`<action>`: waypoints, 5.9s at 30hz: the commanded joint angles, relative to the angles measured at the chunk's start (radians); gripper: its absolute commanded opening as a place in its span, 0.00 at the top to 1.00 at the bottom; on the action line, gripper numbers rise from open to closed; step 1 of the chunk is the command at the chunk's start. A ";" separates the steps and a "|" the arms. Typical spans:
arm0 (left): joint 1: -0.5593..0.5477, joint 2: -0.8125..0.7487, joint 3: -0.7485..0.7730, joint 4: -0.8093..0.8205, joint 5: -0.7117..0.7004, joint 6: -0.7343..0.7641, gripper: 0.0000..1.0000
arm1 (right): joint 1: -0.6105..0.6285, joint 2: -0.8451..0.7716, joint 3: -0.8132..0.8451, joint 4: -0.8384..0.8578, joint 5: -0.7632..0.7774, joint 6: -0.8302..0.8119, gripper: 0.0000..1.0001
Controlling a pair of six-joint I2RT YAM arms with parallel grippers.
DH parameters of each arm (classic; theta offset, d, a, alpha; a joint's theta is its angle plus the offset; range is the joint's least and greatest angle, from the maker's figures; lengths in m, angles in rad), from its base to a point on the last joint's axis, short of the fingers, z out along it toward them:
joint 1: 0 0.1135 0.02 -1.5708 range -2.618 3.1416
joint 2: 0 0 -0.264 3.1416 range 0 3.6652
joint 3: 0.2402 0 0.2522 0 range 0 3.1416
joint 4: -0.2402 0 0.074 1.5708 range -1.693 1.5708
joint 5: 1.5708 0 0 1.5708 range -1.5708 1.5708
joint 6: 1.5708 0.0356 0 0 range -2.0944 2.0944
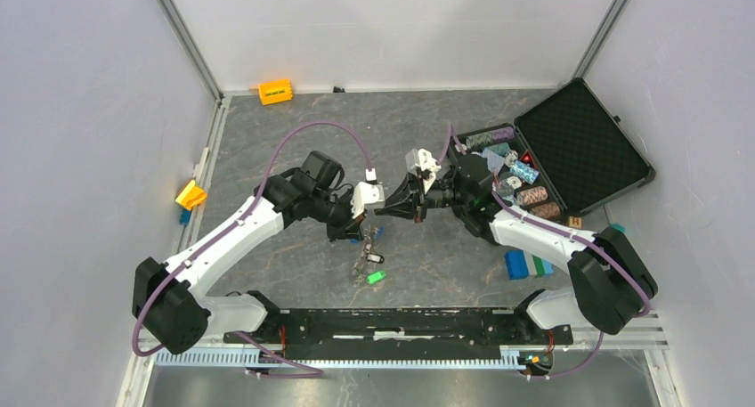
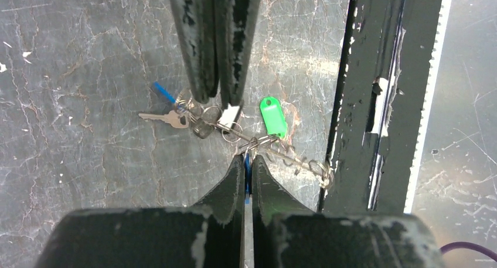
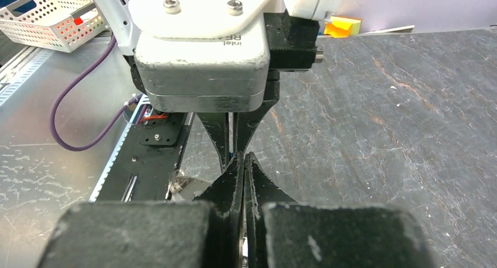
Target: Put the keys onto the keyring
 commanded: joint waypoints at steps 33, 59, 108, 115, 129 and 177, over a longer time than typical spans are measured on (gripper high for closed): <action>0.001 0.005 0.041 0.233 -0.061 -0.242 0.98 | 0.061 0.018 0.016 -0.313 0.209 -0.237 0.66; 0.001 0.005 0.028 0.232 -0.049 -0.247 0.98 | 0.077 0.023 0.058 -0.301 0.209 -0.177 0.71; 0.002 -0.021 -0.009 0.215 -0.059 -0.208 0.98 | -0.001 -0.055 -0.004 -0.186 -0.002 -0.225 1.00; 0.001 0.010 0.012 0.171 -0.051 -0.168 0.98 | -0.009 -0.064 -0.003 -0.166 -0.014 -0.204 1.00; 0.002 0.025 0.029 0.154 -0.040 -0.123 0.97 | -0.015 -0.074 -0.004 -0.169 -0.051 -0.223 1.00; 0.004 -0.117 -0.004 0.261 0.100 0.206 0.42 | -0.005 -0.081 0.088 -0.363 -0.133 -0.386 1.00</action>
